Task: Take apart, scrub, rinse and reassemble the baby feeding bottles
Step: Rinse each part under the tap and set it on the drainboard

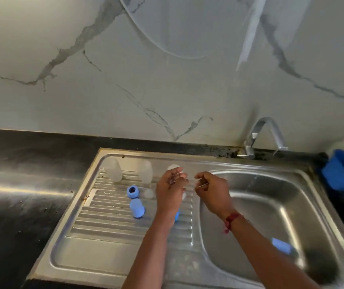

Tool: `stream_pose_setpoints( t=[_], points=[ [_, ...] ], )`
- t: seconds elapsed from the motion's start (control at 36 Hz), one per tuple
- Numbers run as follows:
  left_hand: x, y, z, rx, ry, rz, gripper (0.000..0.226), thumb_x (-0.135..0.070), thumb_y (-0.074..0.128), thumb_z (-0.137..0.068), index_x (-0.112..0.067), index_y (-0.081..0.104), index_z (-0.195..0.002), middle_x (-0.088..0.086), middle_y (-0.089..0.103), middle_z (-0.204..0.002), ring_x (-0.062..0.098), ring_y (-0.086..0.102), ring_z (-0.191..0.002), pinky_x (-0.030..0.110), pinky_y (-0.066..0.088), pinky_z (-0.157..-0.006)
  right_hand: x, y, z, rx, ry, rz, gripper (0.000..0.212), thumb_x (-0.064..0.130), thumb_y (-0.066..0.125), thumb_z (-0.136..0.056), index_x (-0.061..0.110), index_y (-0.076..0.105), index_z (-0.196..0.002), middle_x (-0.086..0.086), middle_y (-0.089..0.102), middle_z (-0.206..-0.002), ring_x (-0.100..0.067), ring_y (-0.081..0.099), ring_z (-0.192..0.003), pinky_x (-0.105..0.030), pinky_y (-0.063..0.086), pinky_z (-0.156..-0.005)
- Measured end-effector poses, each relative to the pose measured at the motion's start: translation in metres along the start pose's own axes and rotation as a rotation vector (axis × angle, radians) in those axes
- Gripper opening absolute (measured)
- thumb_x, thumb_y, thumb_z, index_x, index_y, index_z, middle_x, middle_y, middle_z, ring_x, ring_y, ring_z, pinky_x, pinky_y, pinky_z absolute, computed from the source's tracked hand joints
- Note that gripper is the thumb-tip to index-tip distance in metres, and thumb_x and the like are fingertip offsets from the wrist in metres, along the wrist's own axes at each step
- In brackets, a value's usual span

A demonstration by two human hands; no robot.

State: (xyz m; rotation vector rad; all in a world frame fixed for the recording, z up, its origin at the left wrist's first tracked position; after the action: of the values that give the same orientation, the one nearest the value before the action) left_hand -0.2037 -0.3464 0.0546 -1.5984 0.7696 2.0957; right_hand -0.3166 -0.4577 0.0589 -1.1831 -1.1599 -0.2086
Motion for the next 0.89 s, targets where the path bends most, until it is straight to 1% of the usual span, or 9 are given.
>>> stream_pose_setpoints(
  t=[0.11, 0.19, 0.28, 0.36, 0.42, 0.53, 0.58, 0.69, 0.89],
  points=[
    [0.027, 0.051, 0.017, 0.075, -0.043, -0.025, 0.022, 0.000, 0.063, -0.091, -0.020, 0.068, -0.098, 0.006, 0.074, -0.087, 0.017, 0.066, -0.077, 0.024, 0.051, -0.063, -0.050, -0.040, 0.018, -0.042, 0.044, 0.073, 0.021, -0.003, 0.067, -0.080, 0.011, 0.073, -0.093, 0.009, 0.065, -0.075, 0.010, 0.059, -0.063, -0.003, 0.040, -0.061],
    [0.049, 0.082, 0.029, 0.116, -0.089, -0.088, 0.021, -0.008, 0.067, -0.086, -0.025, 0.070, -0.097, 0.006, 0.074, -0.088, 0.016, 0.064, -0.077, 0.027, 0.049, -0.063, -0.091, -0.065, 0.030, -0.038, 0.147, 0.110, 0.022, -0.002, 0.065, -0.078, 0.013, 0.075, -0.091, 0.006, 0.067, -0.073, -0.002, 0.058, -0.063, -0.016, 0.041, -0.065],
    [0.079, 0.106, 0.037, 0.158, -0.168, -0.165, 0.019, -0.026, 0.064, -0.074, -0.035, 0.072, -0.088, -0.002, 0.071, -0.083, 0.016, 0.063, -0.079, 0.034, 0.049, -0.071, -0.132, -0.081, 0.042, 0.053, 0.252, 0.115, 0.024, -0.004, 0.064, -0.077, 0.012, 0.074, -0.091, 0.002, 0.069, -0.078, -0.012, 0.061, -0.071, -0.008, 0.040, -0.062],
    [0.108, 0.122, 0.043, 0.185, -0.238, -0.273, 0.019, -0.034, 0.063, -0.073, -0.032, 0.068, -0.091, -0.006, 0.072, -0.091, 0.014, 0.066, -0.085, 0.036, 0.052, -0.079, -0.168, -0.093, 0.052, 0.109, 0.314, 0.149, 0.027, -0.006, 0.064, -0.075, 0.015, 0.072, -0.089, 0.006, 0.066, -0.075, -0.011, 0.062, -0.072, -0.004, 0.039, -0.063],
    [0.123, 0.130, 0.045, 0.192, -0.261, -0.314, 0.009, -0.032, 0.064, -0.075, -0.030, 0.064, -0.083, -0.009, 0.069, -0.091, 0.014, 0.062, -0.086, 0.035, 0.049, -0.081, -0.190, -0.096, 0.056, 0.151, 0.324, 0.179, 0.027, -0.007, 0.064, -0.074, 0.015, 0.073, -0.087, 0.007, 0.064, -0.074, -0.012, 0.062, -0.072, -0.011, 0.041, -0.067],
    [0.154, 0.138, 0.049, 0.169, -0.351, -0.335, 0.023, -0.010, 0.062, -0.092, -0.023, 0.064, -0.109, 0.001, 0.068, -0.108, 0.019, 0.062, -0.096, 0.042, 0.047, -0.094, -0.227, -0.087, 0.063, 0.279, 0.348, 0.252, 0.020, -0.001, 0.068, -0.072, 0.015, 0.074, -0.083, 0.003, 0.067, -0.076, -0.017, 0.064, -0.076, -0.024, 0.049, -0.072],
    [0.164, 0.139, 0.052, 0.143, -0.377, -0.329, 0.021, -0.009, 0.061, -0.094, -0.022, 0.063, -0.111, 0.003, 0.066, -0.108, 0.010, 0.057, -0.086, 0.033, 0.043, -0.085, -0.241, -0.074, 0.068, 0.369, 0.337, 0.323, 0.015, 0.007, 0.067, -0.075, 0.014, 0.074, -0.086, -0.007, 0.073, -0.086, -0.028, 0.066, -0.084, -0.033, 0.051, -0.077],
    [0.186, 0.135, 0.051, 0.091, -0.400, -0.336, 0.022, -0.010, 0.060, -0.096, -0.017, 0.064, -0.116, -0.005, 0.064, -0.094, 0.002, 0.051, -0.074, 0.027, 0.041, -0.081, -0.268, -0.042, 0.082, 0.564, 0.321, 0.461, 0.028, 0.024, 0.069, -0.080, 0.015, 0.069, -0.106, -0.011, 0.072, -0.108, -0.032, 0.065, -0.105, -0.031, 0.046, -0.082],
    [0.206, 0.130, 0.049, 0.076, -0.429, -0.354, 0.018, -0.010, 0.060, -0.097, -0.016, 0.062, -0.114, -0.005, 0.057, -0.083, 0.004, 0.047, -0.064, 0.019, 0.041, -0.062, -0.301, -0.002, 0.093, 0.657, 0.408, 0.576, 0.036, 0.018, 0.061, -0.088, 0.008, 0.062, -0.123, -0.016, 0.064, -0.126, -0.031, 0.061, -0.117, -0.033, 0.049, -0.092]
  ],
)
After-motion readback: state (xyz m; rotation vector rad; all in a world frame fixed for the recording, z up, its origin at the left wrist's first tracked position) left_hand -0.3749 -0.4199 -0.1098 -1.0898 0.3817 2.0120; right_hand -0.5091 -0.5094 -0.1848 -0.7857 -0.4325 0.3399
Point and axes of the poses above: each hand's wrist, its own z-axis away from the middle knuckle, its own y-axis out of the palm, x = y × z, the point moved 9 cm from there along -z, towards the middle knuckle
